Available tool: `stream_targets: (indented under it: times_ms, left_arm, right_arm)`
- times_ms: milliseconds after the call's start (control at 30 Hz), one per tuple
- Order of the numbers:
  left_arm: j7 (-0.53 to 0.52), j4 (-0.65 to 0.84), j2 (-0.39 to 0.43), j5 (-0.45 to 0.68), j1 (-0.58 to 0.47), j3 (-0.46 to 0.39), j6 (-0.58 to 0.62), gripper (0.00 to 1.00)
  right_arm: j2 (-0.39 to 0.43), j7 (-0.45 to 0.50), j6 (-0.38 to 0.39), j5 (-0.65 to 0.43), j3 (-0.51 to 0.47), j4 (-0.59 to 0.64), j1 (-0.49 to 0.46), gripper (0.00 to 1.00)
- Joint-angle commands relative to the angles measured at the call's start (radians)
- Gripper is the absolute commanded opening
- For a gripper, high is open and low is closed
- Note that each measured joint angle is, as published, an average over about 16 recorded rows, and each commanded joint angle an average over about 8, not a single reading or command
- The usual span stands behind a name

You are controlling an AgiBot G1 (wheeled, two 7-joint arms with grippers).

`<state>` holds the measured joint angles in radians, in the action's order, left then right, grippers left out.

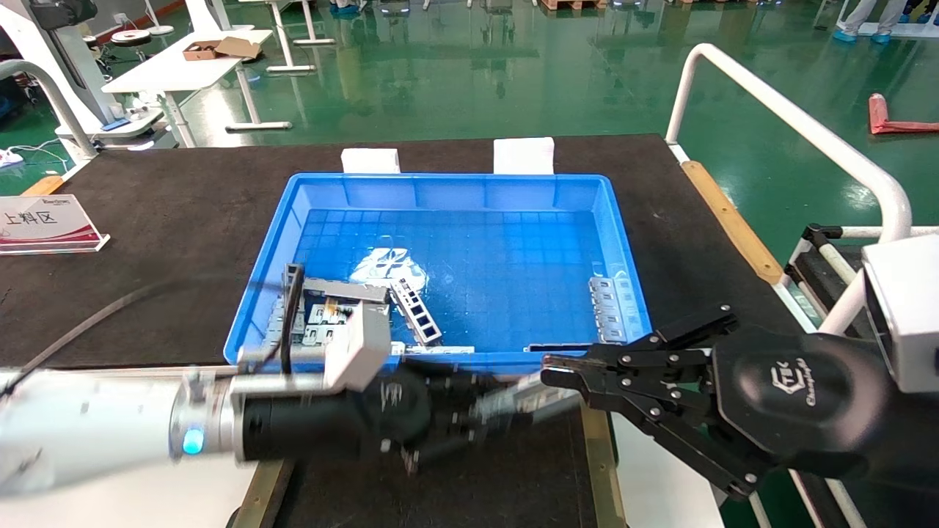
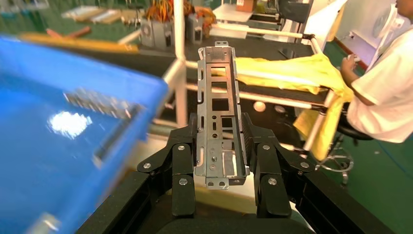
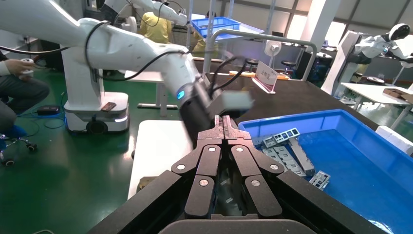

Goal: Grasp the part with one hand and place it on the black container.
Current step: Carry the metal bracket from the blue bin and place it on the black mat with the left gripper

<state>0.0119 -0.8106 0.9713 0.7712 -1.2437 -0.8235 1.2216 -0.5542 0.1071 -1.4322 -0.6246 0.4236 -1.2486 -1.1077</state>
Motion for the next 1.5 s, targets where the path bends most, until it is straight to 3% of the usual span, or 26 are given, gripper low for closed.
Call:
stream_targets:
  times_ms: [33, 333, 667, 1033, 1500]
  left_arm:
    - [-0.028, -0.078, -0.035, -0.008, 0.054, -0.002, -0.026, 0.0]
    - [-0.155, -0.293, -0.095, -0.024, 0.299, -0.015, -0.34, 0.0]
    - [-0.202, -0.354, -0.068, 0.002, 0.453, -0.034, -0.647, 0.0]
    - [-0.242, -0.321, 0.042, 0.009, 0.506, -0.04, -0.917, 0.0]
    - [-0.287, -0.221, 0.193, -0.017, 0.496, -0.032, -1.104, 0.0]
  right_arm:
    - [0.0, 0.0, 0.0, 0.0, 0.0, 0.0, 0.0, 0.0]
    - [0.0, 0.0, 0.0, 0.0, 0.0, 0.0, 0.0, 0.0]
    - [0.0, 0.0, 0.0, 0.0, 0.0, 0.0, 0.0, 0.0]
    - [0.0, 0.0, 0.0, 0.0, 0.0, 0.0, 0.0, 0.0]
    - [0.0, 0.0, 0.0, 0.0, 0.0, 0.0, 0.0, 0.0]
